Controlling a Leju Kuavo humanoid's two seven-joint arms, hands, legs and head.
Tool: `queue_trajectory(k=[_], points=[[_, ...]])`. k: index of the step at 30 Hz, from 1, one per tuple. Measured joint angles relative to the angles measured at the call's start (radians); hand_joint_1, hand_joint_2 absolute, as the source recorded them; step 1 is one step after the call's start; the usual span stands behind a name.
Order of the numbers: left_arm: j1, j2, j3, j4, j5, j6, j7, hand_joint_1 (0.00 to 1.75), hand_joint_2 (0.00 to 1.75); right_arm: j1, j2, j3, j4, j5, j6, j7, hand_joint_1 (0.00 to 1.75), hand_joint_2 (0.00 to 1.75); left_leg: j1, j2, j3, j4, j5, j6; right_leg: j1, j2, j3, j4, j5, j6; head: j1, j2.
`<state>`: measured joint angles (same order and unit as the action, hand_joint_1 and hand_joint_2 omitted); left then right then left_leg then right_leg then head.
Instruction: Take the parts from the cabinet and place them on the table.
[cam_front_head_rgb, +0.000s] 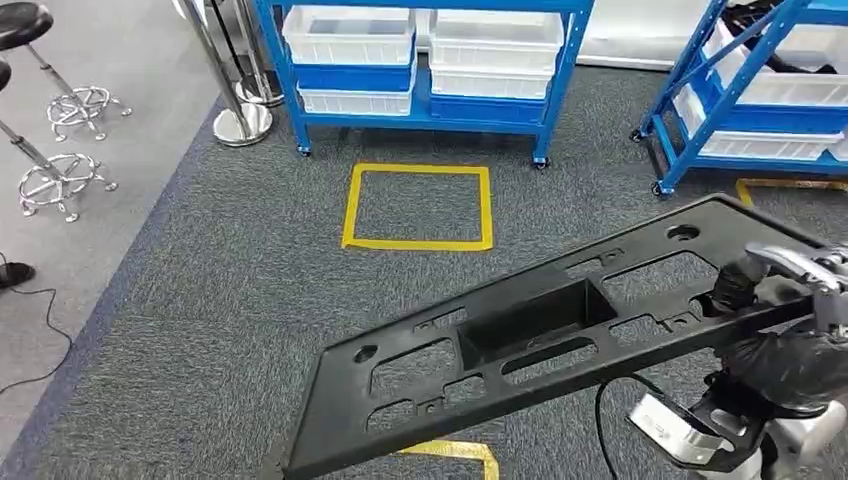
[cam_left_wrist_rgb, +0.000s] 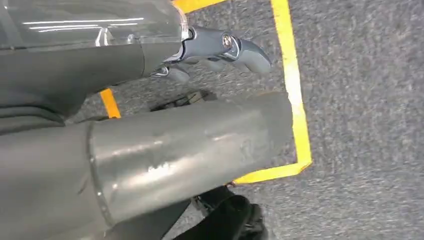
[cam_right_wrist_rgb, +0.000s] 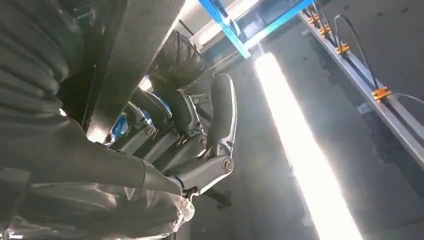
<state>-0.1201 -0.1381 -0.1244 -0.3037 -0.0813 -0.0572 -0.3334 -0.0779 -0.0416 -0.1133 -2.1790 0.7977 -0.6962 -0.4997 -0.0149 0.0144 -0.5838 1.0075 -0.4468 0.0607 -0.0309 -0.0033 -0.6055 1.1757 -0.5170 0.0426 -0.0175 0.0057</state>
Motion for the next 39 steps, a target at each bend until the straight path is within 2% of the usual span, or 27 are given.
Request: queue_trajectory(k=[1,2,6,7,8,10,11,12,14,15,16,17,18,20,21,22,23,24,26,27,28,30,31,32,33,37,39], points=[[-0.001,0.0,-0.001,0.0,-0.002,0.0,0.001,0.0,0.0,0.003,0.0,0.0,-0.004,0.0,0.0,-0.003,1.75,1.75,0.0,0.0,-0.014,0.019,-0.003,-0.005,-0.004,-0.004,0.056,-0.089,-0.001,0.003,0.0,0.0],[-0.002,0.001,-0.002,0.0,-0.002,0.0,0.001,0.0,0.0,0.006,0.0,0.0,-0.007,-0.003,0.0,-0.006,1.75,1.75,-0.004,-0.002,-0.029,0.034,-0.006,-0.012,0.007,-0.005,0.07,-0.116,-0.028,-0.002,0.0,0.0],[-0.004,0.001,-0.008,0.0,-0.011,0.005,-0.001,0.0,0.0,0.034,0.0,0.0,-0.032,-0.026,0.0,-0.034,1.75,1.75,-0.002,0.0,-0.037,0.047,0.004,-0.035,0.006,0.005,0.051,-0.115,-0.013,-0.04,0.0,0.0],[-0.006,0.001,-0.008,0.0,-0.011,0.008,-0.002,0.0,0.0,0.035,0.0,0.0,-0.036,-0.03,0.0,-0.037,1.75,1.75,0.001,-0.003,-0.046,0.056,-0.008,-0.043,0.003,0.006,0.048,-0.116,-0.005,-0.048,0.0,0.0],[-0.009,0.001,-0.01,0.0,-0.012,0.009,-0.002,0.0,0.0,0.037,0.0,0.0,-0.041,-0.034,0.0,-0.04,1.75,1.75,0.003,-0.005,-0.059,0.091,-0.05,-0.052,0.002,0.01,0.04,-0.116,0.002,-0.054,-0.001,0.0],[-0.012,0.001,-0.013,0.0,-0.012,0.013,-0.002,0.0,0.0,0.043,0.0,0.0,-0.047,-0.037,0.0,-0.044,1.75,1.75,0.011,-0.005,-0.11,0.232,-0.14,-0.062,0.004,0.019,0.024,-0.116,0.014,-0.057,-0.001,0.0],[-0.013,0.001,-0.015,0.0,-0.012,0.014,-0.002,0.0,0.0,0.047,0.0,0.0,-0.048,-0.038,0.0,-0.045,1.75,1.75,0.014,-0.005,-0.135,0.304,-0.171,-0.065,0.004,0.024,0.015,-0.115,0.019,-0.057,0.0,0.0],[-0.012,0.001,-0.016,0.0,-0.012,0.015,-0.002,0.0,0.0,0.05,0.0,0.0,-0.048,-0.038,0.0,-0.046,1.75,1.75,0.016,-0.005,-0.143,0.339,-0.175,-0.066,0.005,0.031,0.009,-0.115,0.025,-0.056,-0.001,0.0],[-0.013,0.001,-0.017,0.0,-0.011,0.014,-0.003,0.0,0.0,0.053,0.0,0.0,-0.049,-0.045,0.0,-0.053,1.75,1.75,0.017,-0.007,-0.092,0.273,-0.125,-0.062,0.005,0.051,0.0,-0.115,0.033,-0.052,0.0,0.0],[-0.013,0.001,-0.018,0.0,-0.011,0.013,-0.006,0.0,0.0,0.053,0.0,0.0,-0.05,-0.054,0.0,-0.06,1.75,1.75,0.017,-0.015,-0.034,0.18,-0.081,-0.056,0.005,0.062,-0.001,-0.115,0.037,-0.05,0.0,0.0],[-0.015,0.001,-0.019,0.0,-0.011,0.013,-0.007,0.0,0.0,0.053,0.0,-0.001,-0.052,-0.064,0.0,-0.068,1.75,1.75,0.017,-0.038,0.019,0.09,-0.049,-0.049,0.005,0.07,-0.002,-0.115,0.039,-0.048,0.0,0.0],[-0.019,0.003,-0.019,0.0,-0.01,0.013,-0.009,0.0,0.0,0.052,0.0,-0.002,-0.054,-0.071,0.0,-0.072,1.75,1.75,0.017,-0.086,0.05,0.034,-0.066,-0.04,0.001,0.076,-0.005,-0.115,0.044,-0.042,0.0,0.0],[-0.021,0.005,-0.019,0.0,-0.007,0.014,-0.011,0.0,0.0,0.047,0.0,-0.003,-0.054,-0.077,0.0,-0.078,1.75,1.75,0.016,-0.092,0.061,0.015,-0.063,-0.041,-0.001,0.085,-0.009,-0.117,0.049,-0.034,0.0,0.0],[-0.024,0.005,-0.021,0.0,-0.002,0.014,-0.015,0.0,0.0,0.046,0.0,-0.004,-0.054,-0.08,0.0,-0.085,1.75,1.75,0.008,-0.076,0.061,0.014,-0.06,-0.038,-0.009,0.105,-0.011,-0.126,0.061,-0.018,0.0,0.0],[-0.027,0.005,-0.022,0.0,0.0,0.014,-0.016,0.0,0.0,0.044,0.0,-0.004,-0.054,-0.08,0.0,-0.087,1.75,1.75,0.006,-0.063,0.065,0.001,-0.052,-0.03,-0.009,0.117,-0.01,-0.136,0.069,-0.008,0.0,0.0],[-0.029,0.005,-0.022,-0.001,0.002,0.014,-0.018,0.0,0.0,0.04,0.0,-0.005,-0.054,-0.08,0.0,-0.088,1.75,1.75,0.023,-0.047,0.075,-0.03,-0.033,-0.02,-0.006,0.112,-0.012,-0.127,0.065,-0.006,0.0,0.0],[-0.035,0.005,-0.023,-0.002,0.007,0.014,-0.018,0.0,0.0,0.035,0.0,-0.005,-0.054,-0.082,0.0,-0.091,1.75,1.75,0.016,-0.033,0.077,-0.041,-0.026,-0.015,0.004,0.066,-0.026,-0.104,0.043,-0.009,0.0,0.0],[-0.038,0.005,-0.023,-0.001,0.008,0.014,-0.019,0.0,0.0,0.026,-0.001,-0.006,-0.054,-0.084,0.0,-0.092,1.75,1.75,0.015,-0.021,0.073,-0.042,-0.021,-0.008,0.007,0.037,-0.054,-0.05,0.003,-0.011,0.001,0.0],[-0.033,0.005,-0.023,-0.001,0.008,0.013,-0.018,0.0,0.0,0.023,-0.001,-0.008,-0.054,-0.089,0.0,-0.092,1.75,1.75,0.009,0.005,0.065,-0.039,-0.021,-0.007,0.008,0.016,-0.118,0.093,-0.068,-0.008,0.001,0.0],[-0.029,0.005,-0.024,-0.001,0.008,0.013,-0.018,0.0,0.0,0.025,-0.001,-0.009,-0.054,-0.09,0.0,-0.092,1.75,1.75,0.008,0.021,0.059,-0.036,-0.021,-0.007,0.008,0.013,-0.138,0.141,-0.08,-0.006,0.002,0.0],[-0.026,0.005,-0.024,-0.001,0.008,0.013,-0.017,0.0,0.0,0.027,-0.001,-0.013,-0.054,-0.093,0.0,-0.095,1.75,1.75,0.008,0.033,0.055,-0.031,-0.021,-0.007,0.008,0.01,-0.135,0.143,-0.069,-0.005,0.001,0.0],[-0.024,0.005,-0.026,-0.001,0.007,0.012,-0.016,0.0,0.0,0.031,-0.001,-0.023,-0.054,-0.093,0.0,-0.106,1.75,1.75,0.009,0.055,0.046,-0.018,-0.025,-0.011,0.005,-0.004,-0.066,0.029,-0.001,-0.002,0.002,0.0],[-0.024,0.005,-0.028,-0.001,0.007,0.012,-0.014,0.0,0.0,0.036,0.0,-0.028,-0.055,-0.093,0.0,-0.114,1.75,1.75,0.01,0.064,0.043,-0.007,-0.031,-0.016,0.004,-0.029,-0.014,-0.058,0.034,-0.001,0.001,0.0],[-0.023,0.005,-0.03,-0.001,0.006,0.013,-0.013,0.0,0.0,0.041,0.001,-0.035,-0.058,-0.093,0.0,-0.123,1.75,1.75,0.008,0.072,0.039,0.007,-0.038,-0.023,0.008,-0.078,0.015,-0.12,0.024,-0.005,0.001,0.0],[-0.022,0.007,-0.032,0.0,0.006,0.013,-0.011,0.0,0.0,0.048,0.006,-0.043,-0.062,-0.093,0.0,-0.131,1.75,1.75,-0.004,0.078,0.032,0.025,-0.048,-0.031,0.012,-0.078,0.011,-0.123,0.031,-0.021,0.0,0.0],[-0.015,0.008,-0.038,0.0,-0.002,0.013,-0.002,0.0,0.0,0.069,0.019,-0.067,-0.076,-0.098,-0.001,-0.15,1.75,1.75,0.002,0.107,0.033,0.027,-0.054,-0.044,0.012,-0.03,0.001,-0.117,0.036,-0.045,0.001,0.0],[-0.015,0.008,-0.045,0.0,-0.007,0.013,0.001,0.0,0.0,0.073,0.032,-0.077,-0.085,-0.105,0.0,-0.158,1.75,1.75,0.011,0.022,0.007,0.098,-0.117,-0.059,0.008,-0.012,-0.004,-0.117,0.042,-0.054,0.0,0.0]])
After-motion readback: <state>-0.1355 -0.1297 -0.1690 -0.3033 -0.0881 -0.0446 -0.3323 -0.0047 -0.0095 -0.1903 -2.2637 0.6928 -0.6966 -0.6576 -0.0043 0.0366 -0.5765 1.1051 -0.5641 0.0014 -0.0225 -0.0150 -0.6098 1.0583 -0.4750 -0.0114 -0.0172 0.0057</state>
